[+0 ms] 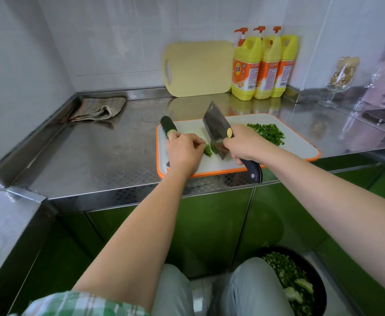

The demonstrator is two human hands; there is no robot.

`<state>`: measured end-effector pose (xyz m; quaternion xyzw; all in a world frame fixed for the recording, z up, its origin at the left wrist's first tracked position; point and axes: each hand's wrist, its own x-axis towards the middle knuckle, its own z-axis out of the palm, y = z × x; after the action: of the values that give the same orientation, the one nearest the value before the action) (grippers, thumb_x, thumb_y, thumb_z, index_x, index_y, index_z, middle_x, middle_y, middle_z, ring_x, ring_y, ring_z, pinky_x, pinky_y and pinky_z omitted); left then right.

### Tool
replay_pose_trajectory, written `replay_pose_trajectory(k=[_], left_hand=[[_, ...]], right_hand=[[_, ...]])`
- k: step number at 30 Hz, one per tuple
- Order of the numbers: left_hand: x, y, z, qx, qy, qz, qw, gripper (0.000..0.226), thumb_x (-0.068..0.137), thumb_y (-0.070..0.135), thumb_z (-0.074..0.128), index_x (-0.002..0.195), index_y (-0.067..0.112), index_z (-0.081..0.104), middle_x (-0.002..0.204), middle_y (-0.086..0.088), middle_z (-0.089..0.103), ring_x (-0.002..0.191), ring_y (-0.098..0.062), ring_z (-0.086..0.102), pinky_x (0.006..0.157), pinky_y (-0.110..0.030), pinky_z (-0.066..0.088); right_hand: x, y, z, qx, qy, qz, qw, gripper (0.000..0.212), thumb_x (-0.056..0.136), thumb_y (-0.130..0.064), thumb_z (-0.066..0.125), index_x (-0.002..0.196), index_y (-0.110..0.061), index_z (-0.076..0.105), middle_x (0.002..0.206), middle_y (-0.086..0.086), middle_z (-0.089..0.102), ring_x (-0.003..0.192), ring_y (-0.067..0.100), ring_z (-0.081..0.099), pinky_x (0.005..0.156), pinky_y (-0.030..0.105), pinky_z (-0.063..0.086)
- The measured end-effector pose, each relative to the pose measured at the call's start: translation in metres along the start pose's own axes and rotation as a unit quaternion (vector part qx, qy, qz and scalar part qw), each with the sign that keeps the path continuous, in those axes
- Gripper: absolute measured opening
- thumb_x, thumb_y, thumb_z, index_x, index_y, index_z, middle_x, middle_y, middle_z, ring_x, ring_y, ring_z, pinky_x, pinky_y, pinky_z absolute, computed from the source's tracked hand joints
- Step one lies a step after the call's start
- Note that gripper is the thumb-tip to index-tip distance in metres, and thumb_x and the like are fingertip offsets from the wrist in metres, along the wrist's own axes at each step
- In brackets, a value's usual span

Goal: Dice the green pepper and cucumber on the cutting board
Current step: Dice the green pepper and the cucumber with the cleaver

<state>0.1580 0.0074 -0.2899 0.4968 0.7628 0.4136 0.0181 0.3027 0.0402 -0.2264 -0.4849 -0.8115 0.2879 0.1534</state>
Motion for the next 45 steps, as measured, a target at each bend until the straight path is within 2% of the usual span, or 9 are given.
replay_pose_trajectory(k=[8, 13, 17, 21, 26, 31, 33, 42, 45], left_hand=[[-0.004, 0.004, -0.003, 0.004, 0.008, -0.006, 1.000, 0.011, 0.087, 0.024, 0.066, 0.092, 0.021, 0.076, 0.074, 0.010, 0.044, 0.117, -0.023, 0.038, 0.096, -0.033, 0.035], [-0.004, 0.005, -0.003, 0.020, 0.006, -0.007, 1.000, 0.012, 0.088, 0.026, 0.065, 0.094, 0.023, 0.075, 0.087, 0.002, 0.055, 0.118, -0.024, 0.037, 0.095, -0.032, 0.032], [-0.004, 0.006, -0.003, 0.031, 0.007, -0.003, 1.000, 0.014, 0.089, 0.024, 0.064, 0.096, 0.021, 0.076, 0.080, 0.006, 0.045, 0.118, -0.025, 0.038, 0.096, -0.033, 0.032], [-0.002, 0.003, 0.001, 0.058, 0.007, 0.004, 0.998, 0.013, 0.088, 0.026, 0.065, 0.093, 0.024, 0.076, 0.087, 0.001, 0.066, 0.113, -0.025, 0.039, 0.089, -0.032, 0.031], [-0.001, 0.002, 0.003, 0.088, 0.017, 0.000, 0.996, 0.016, 0.087, 0.025, 0.061, 0.093, 0.024, 0.076, 0.087, -0.001, 0.068, 0.109, -0.025, 0.039, 0.088, -0.033, 0.033], [-0.002, 0.001, 0.002, 0.086, 0.007, -0.035, 0.996, 0.020, 0.082, 0.022, 0.057, 0.085, 0.023, 0.077, 0.082, -0.001, 0.069, 0.107, -0.028, 0.038, 0.091, -0.037, 0.037], [-0.002, 0.001, 0.002, 0.084, 0.010, -0.037, 0.996, 0.021, 0.082, 0.021, 0.055, 0.083, 0.021, 0.076, 0.081, -0.003, 0.068, 0.106, -0.029, 0.037, 0.090, -0.038, 0.038], [0.000, -0.002, 0.004, 0.067, 0.010, -0.044, 0.997, 0.018, 0.084, 0.028, 0.060, 0.082, 0.024, 0.077, 0.081, 0.004, 0.070, 0.103, -0.027, 0.037, 0.090, -0.037, 0.038], [0.001, -0.004, 0.004, 0.052, 0.009, -0.044, 0.998, 0.015, 0.083, 0.030, 0.062, 0.081, 0.026, 0.077, 0.081, 0.005, 0.070, 0.103, -0.026, 0.037, 0.091, -0.038, 0.039]], right_hand=[[-0.012, -0.009, 0.004, -0.044, -0.023, -0.018, 0.999, 0.014, 0.089, -0.006, 0.038, 0.077, -0.010, 0.040, 0.061, 0.009, 0.058, 0.043, 0.023, 0.054, 0.046, 0.022, 0.042], [-0.019, -0.010, 0.002, -0.077, -0.031, -0.024, 0.996, 0.015, 0.090, -0.007, 0.039, 0.076, -0.006, 0.044, 0.062, 0.013, 0.061, 0.045, 0.025, 0.055, 0.050, 0.024, 0.044], [-0.021, -0.016, 0.004, -0.101, -0.038, -0.013, 0.994, 0.014, 0.091, -0.005, 0.039, 0.079, -0.003, 0.048, 0.067, 0.016, 0.062, 0.046, 0.023, 0.054, 0.053, 0.026, 0.045], [-0.016, -0.023, 0.007, -0.129, -0.041, -0.009, 0.991, 0.016, 0.088, -0.002, 0.043, 0.073, -0.002, 0.049, 0.072, 0.018, 0.062, 0.052, 0.025, 0.052, 0.051, 0.027, 0.042], [-0.013, -0.032, 0.009, -0.197, -0.061, -0.008, 0.978, 0.008, 0.086, 0.000, 0.055, 0.079, -0.001, 0.056, 0.062, 0.008, 0.054, 0.051, 0.019, 0.048, 0.048, 0.025, 0.038], [-0.001, -0.040, 0.017, -0.221, -0.057, 0.010, 0.974, 0.023, 0.087, 0.001, 0.048, 0.065, -0.003, 0.053, 0.031, 0.003, 0.047, 0.043, 0.018, 0.049, 0.046, 0.023, 0.038], [0.004, -0.042, 0.019, -0.222, -0.058, 0.012, 0.973, 0.022, 0.087, 0.002, 0.050, 0.066, -0.002, 0.056, 0.041, 0.007, 0.052, 0.045, 0.019, 0.050, 0.049, 0.024, 0.039], [0.021, -0.024, 0.021, -0.088, -0.018, 0.039, 0.995, 0.018, 0.084, 0.005, 0.048, 0.068, -0.001, 0.051, 0.061, 0.014, 0.056, 0.060, 0.028, 0.056, 0.065, 0.028, 0.045], [0.023, -0.010, 0.018, -0.008, 0.007, 0.040, 0.999, 0.017, 0.085, 0.002, 0.041, 0.069, -0.005, 0.043, 0.062, 0.015, 0.055, 0.052, 0.027, 0.054, 0.060, 0.029, 0.045]])
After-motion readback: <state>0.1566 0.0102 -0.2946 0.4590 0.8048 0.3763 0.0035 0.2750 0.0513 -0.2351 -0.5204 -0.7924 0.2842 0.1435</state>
